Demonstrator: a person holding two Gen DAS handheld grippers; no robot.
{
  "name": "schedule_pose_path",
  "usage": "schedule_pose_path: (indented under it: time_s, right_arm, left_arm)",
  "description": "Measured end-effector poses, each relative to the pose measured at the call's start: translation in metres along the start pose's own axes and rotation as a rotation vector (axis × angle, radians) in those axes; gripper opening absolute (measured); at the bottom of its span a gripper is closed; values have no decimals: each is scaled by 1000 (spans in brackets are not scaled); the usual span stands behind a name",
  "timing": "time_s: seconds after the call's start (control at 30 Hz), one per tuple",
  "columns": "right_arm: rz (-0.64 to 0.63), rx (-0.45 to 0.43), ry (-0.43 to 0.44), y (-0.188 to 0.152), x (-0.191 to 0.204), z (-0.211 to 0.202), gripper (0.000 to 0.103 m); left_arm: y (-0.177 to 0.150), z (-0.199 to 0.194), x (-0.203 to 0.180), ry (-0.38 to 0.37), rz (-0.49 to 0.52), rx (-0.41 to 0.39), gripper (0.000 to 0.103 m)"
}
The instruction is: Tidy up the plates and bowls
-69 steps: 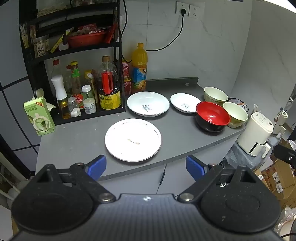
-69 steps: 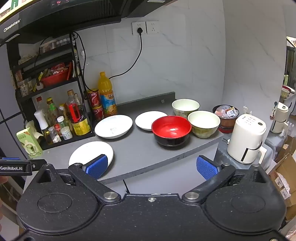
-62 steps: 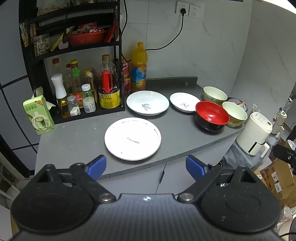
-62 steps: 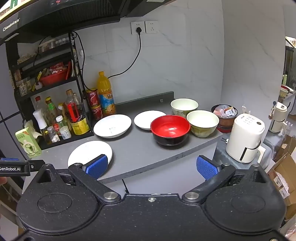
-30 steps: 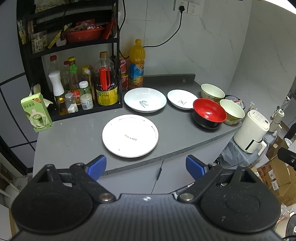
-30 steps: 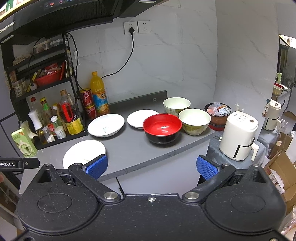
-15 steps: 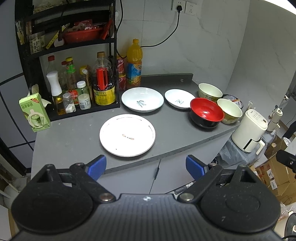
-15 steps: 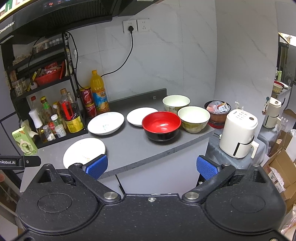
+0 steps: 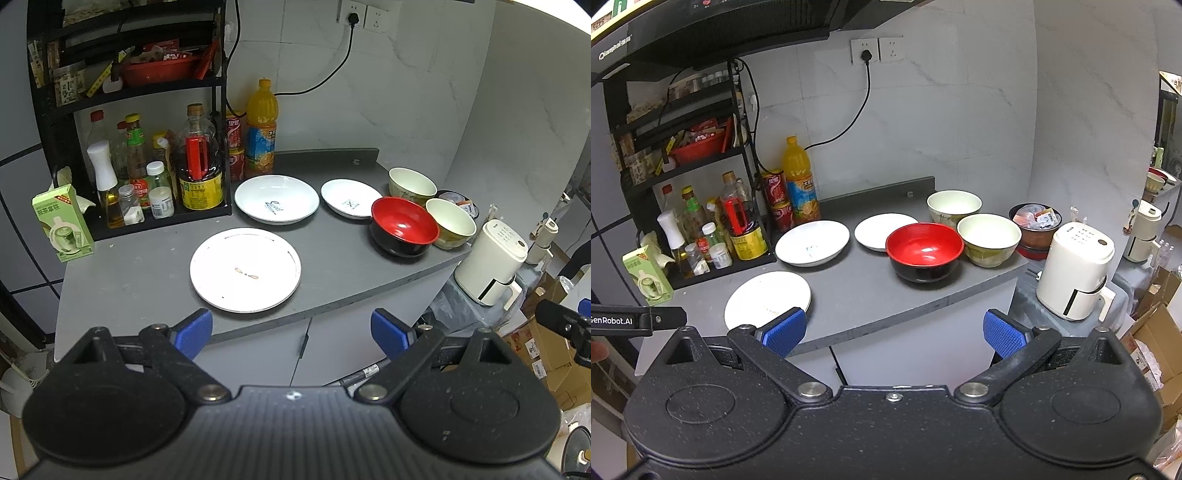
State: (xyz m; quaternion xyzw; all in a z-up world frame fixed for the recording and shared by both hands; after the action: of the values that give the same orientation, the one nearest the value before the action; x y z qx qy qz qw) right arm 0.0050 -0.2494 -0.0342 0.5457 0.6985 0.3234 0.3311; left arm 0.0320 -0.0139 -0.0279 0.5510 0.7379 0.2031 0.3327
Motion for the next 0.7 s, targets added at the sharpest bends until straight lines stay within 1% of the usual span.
schedule_pose_path:
  time_s: [0.4, 0.7]
  right_arm:
    - [-7, 17, 8, 4, -3, 4, 103]
    - [2, 27, 11, 4, -6, 9, 103]
  left_arm:
    - [-2, -4, -10, -20, 27, -3, 92]
    - [0, -2, -17, -20, 35, 5, 92]
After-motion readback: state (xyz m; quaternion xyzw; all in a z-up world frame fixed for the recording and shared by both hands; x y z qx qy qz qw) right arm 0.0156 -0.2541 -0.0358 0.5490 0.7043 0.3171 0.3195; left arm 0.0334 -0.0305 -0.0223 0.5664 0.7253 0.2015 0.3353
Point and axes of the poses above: each gripper's, at about its wrist camera, not at the fingertips, and z roughly the way its jaws point, x to its left, y to its top, the point moved 5 cm from there along z, roughly the way its jaws point, and after that the axes turned 15 degrees about -z, right-handed, at the moved point
